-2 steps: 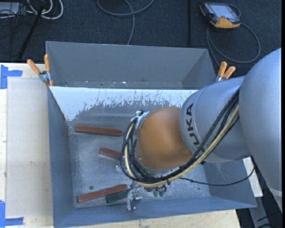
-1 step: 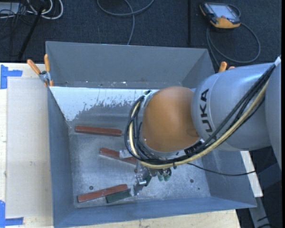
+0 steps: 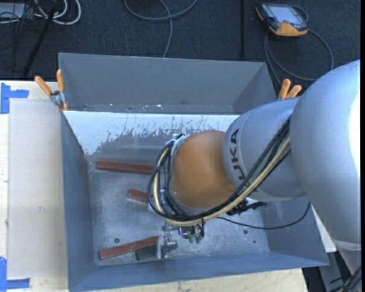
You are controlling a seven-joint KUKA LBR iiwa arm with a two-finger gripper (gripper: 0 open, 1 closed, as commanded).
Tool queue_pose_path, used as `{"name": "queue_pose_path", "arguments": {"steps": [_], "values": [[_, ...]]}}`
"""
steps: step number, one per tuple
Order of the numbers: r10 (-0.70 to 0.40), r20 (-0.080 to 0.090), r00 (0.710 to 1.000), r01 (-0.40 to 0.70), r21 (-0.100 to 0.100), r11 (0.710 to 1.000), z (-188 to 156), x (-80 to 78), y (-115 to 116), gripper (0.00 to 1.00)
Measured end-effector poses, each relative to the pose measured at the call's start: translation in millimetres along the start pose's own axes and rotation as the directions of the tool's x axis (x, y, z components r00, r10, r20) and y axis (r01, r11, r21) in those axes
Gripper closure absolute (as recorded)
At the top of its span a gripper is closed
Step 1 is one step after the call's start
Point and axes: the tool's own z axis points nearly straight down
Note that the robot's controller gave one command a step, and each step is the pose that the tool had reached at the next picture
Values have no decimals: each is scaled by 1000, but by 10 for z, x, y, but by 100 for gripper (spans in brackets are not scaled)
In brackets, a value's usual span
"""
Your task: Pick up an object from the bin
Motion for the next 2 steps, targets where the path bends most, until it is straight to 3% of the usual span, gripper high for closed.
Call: {"name": "queue_pose_path", "arguments": {"steps": [1, 2], "values": [[-121, 9, 993, 121, 0, 993, 168, -1, 78, 100], [-120, 8, 993, 120, 0, 993, 170, -2, 77, 100]]}}
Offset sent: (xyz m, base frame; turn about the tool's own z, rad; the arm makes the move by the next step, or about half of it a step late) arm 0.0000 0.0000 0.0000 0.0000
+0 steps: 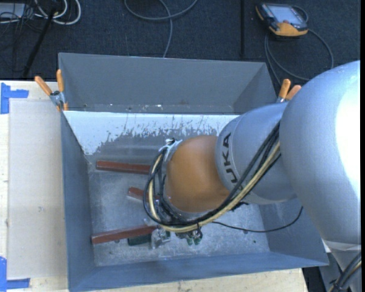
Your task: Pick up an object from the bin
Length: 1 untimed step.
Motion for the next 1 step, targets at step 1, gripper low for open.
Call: {"name": "queue_pose_path", "arguments": {"steps": [1], "values": [[0, -6, 1000, 0, 1, 1000, -26, 15, -1, 100]]}}
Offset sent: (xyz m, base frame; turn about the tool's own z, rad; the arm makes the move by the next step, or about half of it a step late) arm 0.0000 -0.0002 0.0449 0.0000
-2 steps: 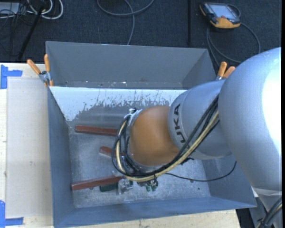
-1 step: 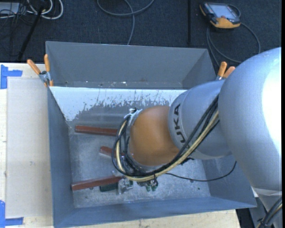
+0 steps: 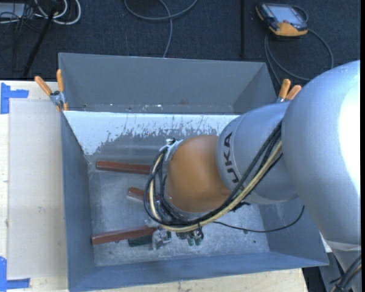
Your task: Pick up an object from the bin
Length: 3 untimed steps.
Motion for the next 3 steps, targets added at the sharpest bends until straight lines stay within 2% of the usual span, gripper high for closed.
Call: {"name": "queue_pose_path", "arguments": {"steps": [1, 2, 3], "values": [[0, -15, 1000, 0, 1, 1000, -185, 33, 1, 100], [0, -6, 1000, 0, 0, 1000, -337, 4, 7, 100], [0, -5, 1000, 0, 0, 1000, -419, 6, 8, 100]]}}
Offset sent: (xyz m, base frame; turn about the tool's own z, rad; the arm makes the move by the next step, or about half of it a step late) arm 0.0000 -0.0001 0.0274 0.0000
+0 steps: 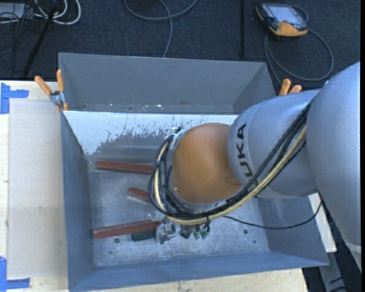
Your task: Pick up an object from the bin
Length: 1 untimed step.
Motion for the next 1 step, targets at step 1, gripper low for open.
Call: {"name": "queue_pose_path", "arguments": {"steps": [1], "values": [[0, -1, 1000, 0, 0, 1000, -70, 5, 1, 100]]}}
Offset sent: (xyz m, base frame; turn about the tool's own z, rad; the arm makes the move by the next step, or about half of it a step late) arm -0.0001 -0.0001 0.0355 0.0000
